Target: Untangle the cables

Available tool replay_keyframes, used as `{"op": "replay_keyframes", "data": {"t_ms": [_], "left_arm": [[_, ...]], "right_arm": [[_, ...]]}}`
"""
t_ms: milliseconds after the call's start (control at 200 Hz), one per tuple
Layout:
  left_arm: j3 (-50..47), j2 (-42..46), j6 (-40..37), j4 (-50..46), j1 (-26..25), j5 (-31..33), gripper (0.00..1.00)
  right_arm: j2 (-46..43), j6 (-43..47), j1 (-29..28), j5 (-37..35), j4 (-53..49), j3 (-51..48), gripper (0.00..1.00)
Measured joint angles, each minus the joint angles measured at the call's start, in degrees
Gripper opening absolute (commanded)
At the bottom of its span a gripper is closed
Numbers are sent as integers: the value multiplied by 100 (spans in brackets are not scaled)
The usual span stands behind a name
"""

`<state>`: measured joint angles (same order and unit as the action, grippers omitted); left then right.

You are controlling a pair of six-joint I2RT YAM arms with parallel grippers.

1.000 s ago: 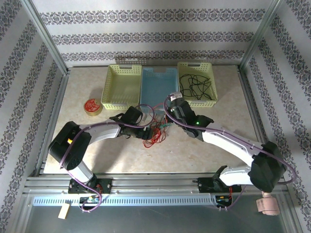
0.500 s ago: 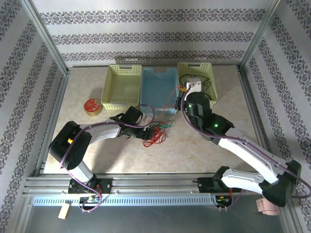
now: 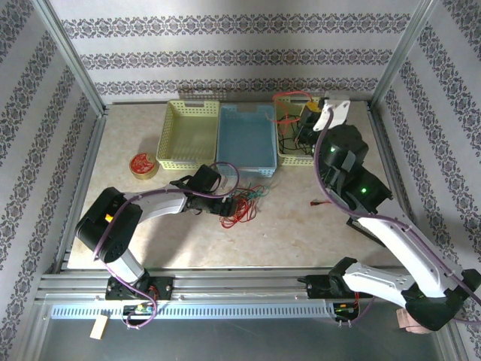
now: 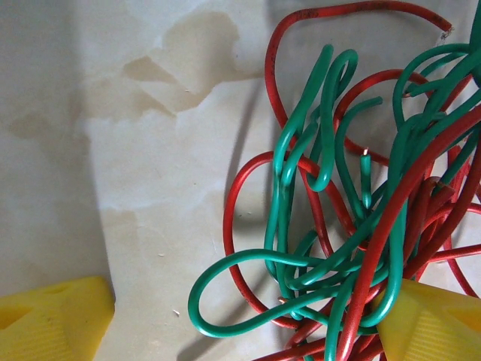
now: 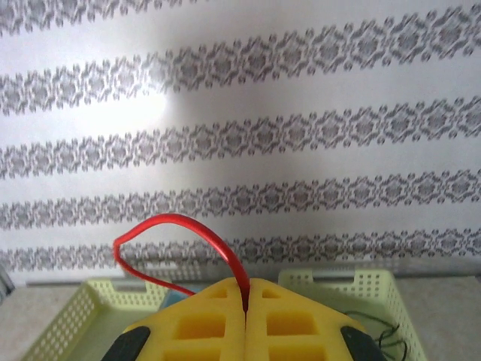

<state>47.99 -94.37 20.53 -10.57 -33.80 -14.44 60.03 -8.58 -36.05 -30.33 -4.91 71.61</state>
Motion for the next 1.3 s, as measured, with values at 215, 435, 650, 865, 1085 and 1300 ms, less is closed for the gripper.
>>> {"op": "replay_keyframes", "data": {"t_ms": [215,435,650,865,1085,1300], "left_arm": [[-162,155,0,170,-22,2,92],[-404,409,4,334,-33,153,92],[-695,970,42,428,-33,420,92],[-710,1150,92,557,-31,540,92],[-719,1296,221,568,-13,723,92],[-802,1663,387,599,94,802,92]], "right_arm": [[629,-155,527,586,-103,737,0],[1718,-761,850,1517,-350,935,0],[2920,-1239,887,2262,-466,1088,0],[4044,-1617,1088,2730,-468,1517,0],[4944,-2267,1309,2953,-437,1585,27],[4944,-2420,1290,2881,-424,1110,56]]}}
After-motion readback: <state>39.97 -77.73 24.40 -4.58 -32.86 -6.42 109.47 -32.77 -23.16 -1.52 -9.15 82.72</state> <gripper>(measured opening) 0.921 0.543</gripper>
